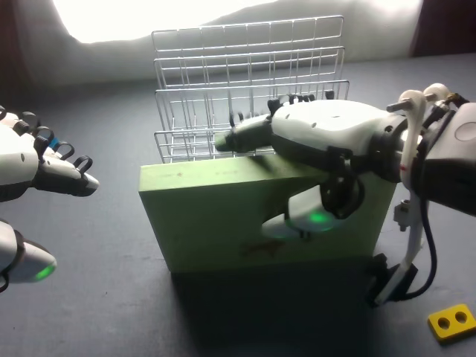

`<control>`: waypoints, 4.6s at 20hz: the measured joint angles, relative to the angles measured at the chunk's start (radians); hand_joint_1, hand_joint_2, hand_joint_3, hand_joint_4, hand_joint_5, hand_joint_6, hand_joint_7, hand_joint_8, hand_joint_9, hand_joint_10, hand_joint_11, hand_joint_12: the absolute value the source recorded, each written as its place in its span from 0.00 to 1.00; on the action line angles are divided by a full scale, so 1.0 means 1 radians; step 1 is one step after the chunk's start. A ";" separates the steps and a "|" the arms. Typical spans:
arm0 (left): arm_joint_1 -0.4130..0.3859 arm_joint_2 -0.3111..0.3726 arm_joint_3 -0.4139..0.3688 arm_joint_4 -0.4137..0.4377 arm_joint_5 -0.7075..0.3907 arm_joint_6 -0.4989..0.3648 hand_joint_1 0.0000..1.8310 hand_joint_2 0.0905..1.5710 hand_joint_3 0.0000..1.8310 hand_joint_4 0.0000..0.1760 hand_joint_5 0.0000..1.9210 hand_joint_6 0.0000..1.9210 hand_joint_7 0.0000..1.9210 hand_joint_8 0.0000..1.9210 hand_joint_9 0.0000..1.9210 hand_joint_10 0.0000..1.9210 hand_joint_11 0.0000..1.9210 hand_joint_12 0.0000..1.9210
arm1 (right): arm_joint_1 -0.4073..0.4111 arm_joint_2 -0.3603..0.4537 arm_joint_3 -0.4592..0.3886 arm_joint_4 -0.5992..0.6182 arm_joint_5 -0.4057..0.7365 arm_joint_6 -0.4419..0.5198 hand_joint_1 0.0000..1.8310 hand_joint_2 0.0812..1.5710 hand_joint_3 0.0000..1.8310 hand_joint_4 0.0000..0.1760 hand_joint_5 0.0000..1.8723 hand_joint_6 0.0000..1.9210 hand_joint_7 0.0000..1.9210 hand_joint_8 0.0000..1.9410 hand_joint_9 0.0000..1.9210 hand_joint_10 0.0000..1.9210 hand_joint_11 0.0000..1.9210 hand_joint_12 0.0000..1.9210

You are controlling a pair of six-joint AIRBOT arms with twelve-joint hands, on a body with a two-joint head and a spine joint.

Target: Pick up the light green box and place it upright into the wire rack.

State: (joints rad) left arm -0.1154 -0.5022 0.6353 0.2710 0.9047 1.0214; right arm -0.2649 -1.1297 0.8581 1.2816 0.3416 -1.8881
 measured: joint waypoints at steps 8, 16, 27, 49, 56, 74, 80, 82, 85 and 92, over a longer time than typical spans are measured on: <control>0.000 0.000 -0.002 -0.002 0.000 0.000 0.18 0.80 0.00 0.04 0.09 0.00 0.11 0.00 0.09 0.00 0.00 0.33 | 0.000 0.006 -0.011 0.000 0.000 -0.025 0.75 0.71 0.00 0.00 0.47 0.53 0.51 0.54 0.41 0.75 0.25 0.95; 0.000 0.000 -0.002 -0.001 0.000 0.000 0.19 0.80 0.00 0.04 0.09 0.00 0.11 0.00 0.09 0.00 0.00 0.33 | 0.055 0.042 -0.023 0.000 0.003 -0.042 0.75 0.72 0.00 0.00 0.48 0.51 0.49 0.57 0.40 0.76 0.25 0.97; 0.000 0.000 -0.002 -0.001 0.000 0.000 0.19 0.80 0.00 0.04 0.09 0.00 0.12 0.00 0.10 0.00 0.00 0.33 | 0.191 0.074 -0.019 0.201 -0.073 -0.254 0.75 0.71 0.00 0.00 0.49 0.50 0.52 0.54 0.40 0.75 0.23 0.96; -0.001 -0.006 -0.002 -0.002 -0.002 0.000 0.19 0.80 0.00 0.06 0.09 0.00 0.11 0.00 0.10 0.00 0.00 0.31 | 0.306 -0.013 0.135 0.192 -0.089 -0.285 0.75 0.72 0.00 0.00 0.50 0.49 0.48 0.61 0.38 0.76 0.25 0.96; -0.001 -0.007 -0.002 -0.002 0.000 0.000 0.19 0.80 0.00 0.08 0.09 0.00 0.11 0.00 0.11 0.00 0.00 0.32 | 0.312 -0.070 0.201 0.193 -0.082 -0.264 0.75 0.72 0.00 0.00 0.49 0.48 0.47 0.62 0.39 0.77 0.27 0.94; -0.001 -0.013 -0.002 -0.006 0.000 0.002 0.19 0.79 0.00 0.02 0.10 0.00 0.13 0.00 0.11 0.00 0.00 0.33 | 0.273 -0.128 0.264 0.200 -0.028 -0.248 0.74 0.72 0.00 0.00 0.49 0.50 0.47 0.62 0.39 0.76 0.25 0.93; -0.001 -0.013 -0.002 -0.006 0.000 0.002 0.19 0.80 0.00 0.01 0.10 0.00 0.13 0.00 0.11 0.00 0.00 0.33 | 0.266 -0.138 0.280 0.108 -0.029 -0.169 0.69 0.71 0.00 0.00 0.52 0.45 0.49 0.63 0.40 0.71 0.27 0.93; -0.001 -0.013 -0.002 -0.006 0.000 0.002 0.20 0.79 0.00 0.03 0.11 0.00 0.13 0.00 0.11 0.00 0.00 0.33 | 0.265 -0.142 0.289 0.108 -0.031 -0.161 0.74 0.73 0.00 0.00 0.47 0.52 0.47 0.61 0.39 0.76 0.25 0.94; -0.001 -0.014 -0.002 -0.006 0.000 0.002 0.17 0.80 0.00 0.07 0.09 0.00 0.12 0.00 0.11 0.00 0.00 0.32 | 0.254 -0.143 0.290 0.105 -0.028 -0.155 0.75 0.72 0.00 0.00 0.48 0.52 0.48 0.60 0.40 0.75 0.26 0.92; -0.001 -0.018 -0.002 -0.007 0.002 0.002 0.20 0.79 0.00 0.04 0.10 0.00 0.13 0.00 0.11 0.00 0.00 0.33 | 0.214 -0.183 0.351 0.103 -0.038 -0.133 0.75 0.72 0.00 0.00 0.49 0.48 0.48 0.60 0.40 0.75 0.27 0.93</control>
State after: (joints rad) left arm -0.1165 -0.5198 0.6338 0.2638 0.9062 1.0237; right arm -0.0509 -1.3128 1.2095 1.3846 0.3038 -2.0209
